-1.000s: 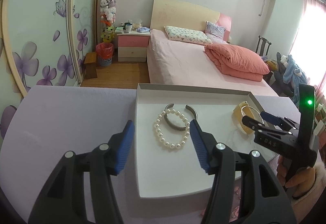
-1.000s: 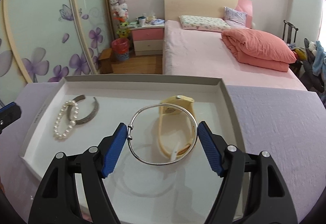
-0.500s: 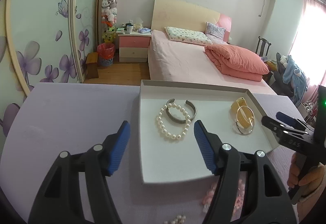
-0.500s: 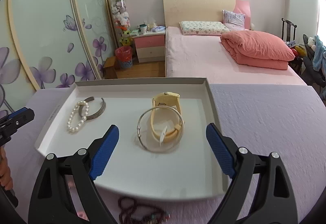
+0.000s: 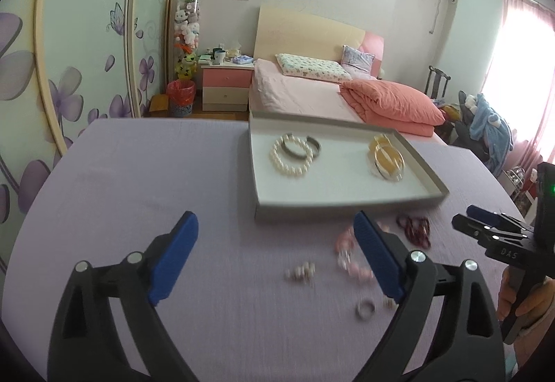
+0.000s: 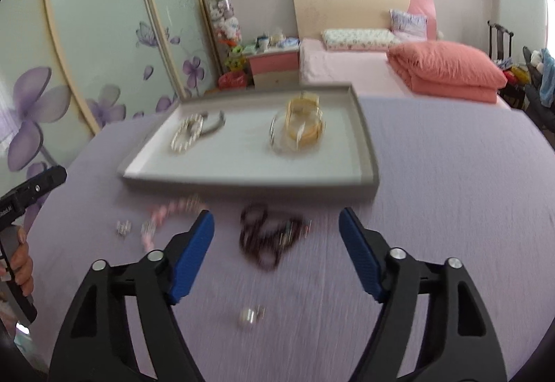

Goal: Organize jewelry
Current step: 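Grasp the pearl earring with the right tool while the left grasps the silver ring, then carry the pearl earring and silver ring into the grey tray and open both tools, then grasp the dark red bead necklace with the right tool, then grasp the pearl cluster earring with the left tool while the right holds the necklace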

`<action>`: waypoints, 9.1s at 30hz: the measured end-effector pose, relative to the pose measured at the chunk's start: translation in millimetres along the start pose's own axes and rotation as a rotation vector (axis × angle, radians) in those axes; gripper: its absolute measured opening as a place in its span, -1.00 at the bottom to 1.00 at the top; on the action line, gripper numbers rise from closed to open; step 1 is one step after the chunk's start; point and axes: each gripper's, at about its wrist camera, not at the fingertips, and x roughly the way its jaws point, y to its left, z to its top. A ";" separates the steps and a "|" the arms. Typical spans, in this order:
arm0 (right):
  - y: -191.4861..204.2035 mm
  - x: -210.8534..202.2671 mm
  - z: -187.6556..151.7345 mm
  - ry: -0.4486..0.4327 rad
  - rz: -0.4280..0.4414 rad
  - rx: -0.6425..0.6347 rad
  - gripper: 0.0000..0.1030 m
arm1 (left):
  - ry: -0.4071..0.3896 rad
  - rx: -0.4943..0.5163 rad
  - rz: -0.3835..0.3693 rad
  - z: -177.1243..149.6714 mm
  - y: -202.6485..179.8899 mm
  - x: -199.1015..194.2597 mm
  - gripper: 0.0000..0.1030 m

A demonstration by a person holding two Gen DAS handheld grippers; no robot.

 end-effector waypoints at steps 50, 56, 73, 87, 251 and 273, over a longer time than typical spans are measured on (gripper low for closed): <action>-7.7 0.8 -44.4 0.125 -0.032 0.055 -0.73 | 0.183 0.248 -0.014 -81.4 -92.1 27.9 0.38; -11.0 -2.5 -41.6 0.118 -0.014 0.067 -0.73 | 0.242 0.241 -0.005 -81.2 -101.3 45.7 0.03; -11.1 -4.1 -40.4 0.115 0.008 0.074 -0.73 | 0.250 0.223 -0.005 -77.9 -103.2 55.2 -0.57; 6.5 -7.0 -37.6 0.103 0.030 0.033 -0.73 | 0.210 0.135 0.024 -69.0 -57.8 30.9 -0.58; 11.2 69.5 -1.4 0.168 -0.125 -0.082 0.78 | 0.065 -0.017 0.062 -17.1 14.9 9.7 0.36; -5.5 47.8 -1.5 0.129 -0.046 -0.014 -0.77 | 0.122 0.037 0.046 -34.3 4.1 23.9 0.36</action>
